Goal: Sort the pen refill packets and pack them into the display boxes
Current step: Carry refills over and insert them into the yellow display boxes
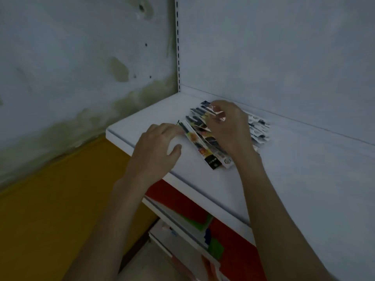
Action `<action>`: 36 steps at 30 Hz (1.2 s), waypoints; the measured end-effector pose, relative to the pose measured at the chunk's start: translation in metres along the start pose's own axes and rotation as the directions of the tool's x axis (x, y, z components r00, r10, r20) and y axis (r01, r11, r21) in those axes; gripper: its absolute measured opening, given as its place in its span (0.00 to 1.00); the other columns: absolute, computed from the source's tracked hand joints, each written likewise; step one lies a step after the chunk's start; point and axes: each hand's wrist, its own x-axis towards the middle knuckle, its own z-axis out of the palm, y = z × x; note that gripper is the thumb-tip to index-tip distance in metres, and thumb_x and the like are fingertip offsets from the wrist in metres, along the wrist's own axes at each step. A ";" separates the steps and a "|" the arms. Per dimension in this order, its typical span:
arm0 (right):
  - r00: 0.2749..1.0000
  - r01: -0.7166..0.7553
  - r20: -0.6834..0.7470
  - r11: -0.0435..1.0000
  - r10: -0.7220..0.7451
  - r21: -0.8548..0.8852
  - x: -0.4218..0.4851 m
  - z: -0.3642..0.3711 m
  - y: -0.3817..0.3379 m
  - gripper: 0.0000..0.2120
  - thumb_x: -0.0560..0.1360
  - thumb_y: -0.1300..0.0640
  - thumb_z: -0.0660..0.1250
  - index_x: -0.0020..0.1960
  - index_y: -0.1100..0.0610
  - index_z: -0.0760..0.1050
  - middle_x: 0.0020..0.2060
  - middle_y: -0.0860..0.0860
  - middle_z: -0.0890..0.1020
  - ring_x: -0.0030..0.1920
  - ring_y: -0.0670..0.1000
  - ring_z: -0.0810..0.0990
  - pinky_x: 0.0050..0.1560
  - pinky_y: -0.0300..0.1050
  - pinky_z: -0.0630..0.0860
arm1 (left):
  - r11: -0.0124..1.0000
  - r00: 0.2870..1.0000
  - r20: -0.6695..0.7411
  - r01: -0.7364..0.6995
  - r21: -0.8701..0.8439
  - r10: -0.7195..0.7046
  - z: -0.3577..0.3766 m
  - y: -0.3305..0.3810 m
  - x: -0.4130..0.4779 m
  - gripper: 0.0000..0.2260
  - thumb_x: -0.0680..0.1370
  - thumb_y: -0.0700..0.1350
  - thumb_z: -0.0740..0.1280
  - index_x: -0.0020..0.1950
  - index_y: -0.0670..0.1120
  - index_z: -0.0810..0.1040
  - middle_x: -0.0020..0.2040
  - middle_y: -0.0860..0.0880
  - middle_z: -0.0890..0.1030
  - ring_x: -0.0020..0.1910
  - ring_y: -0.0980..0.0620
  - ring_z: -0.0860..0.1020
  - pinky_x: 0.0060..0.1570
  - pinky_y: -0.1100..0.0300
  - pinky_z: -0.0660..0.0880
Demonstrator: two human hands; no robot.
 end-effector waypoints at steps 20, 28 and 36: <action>0.950 -0.280 0.014 0.872 0.311 -0.403 0.034 0.014 0.026 0.10 0.71 0.51 0.70 0.49 0.55 0.82 0.41 0.49 0.81 0.43 0.50 0.78 0.46 0.45 0.74 | 0.714 0.742 0.076 -0.606 -0.350 0.666 0.069 -0.083 0.130 0.13 0.77 0.44 0.55 0.42 0.41 0.76 0.34 0.47 0.78 0.28 0.51 0.72 0.28 0.63 0.66; 0.963 -0.251 -0.044 0.835 0.264 -0.490 0.036 0.017 0.034 0.06 0.73 0.65 0.66 0.46 0.60 0.81 0.45 0.54 0.82 0.47 0.54 0.77 0.49 0.43 0.72 | 0.853 0.923 0.088 -0.307 -0.423 0.376 0.052 -0.084 0.156 0.25 0.73 0.65 0.60 0.58 0.46 0.69 0.45 0.51 0.75 0.36 0.50 0.74 0.32 0.58 0.72; 1.000 0.013 0.007 0.866 -0.011 -0.500 0.050 0.020 0.002 0.06 0.74 0.64 0.62 0.44 0.59 0.78 0.40 0.54 0.80 0.42 0.53 0.72 0.40 0.52 0.72 | 0.902 0.894 0.203 -0.345 -0.259 0.400 0.040 -0.071 0.161 0.38 0.65 0.71 0.62 0.70 0.54 0.62 0.58 0.53 0.75 0.53 0.53 0.73 0.45 0.57 0.71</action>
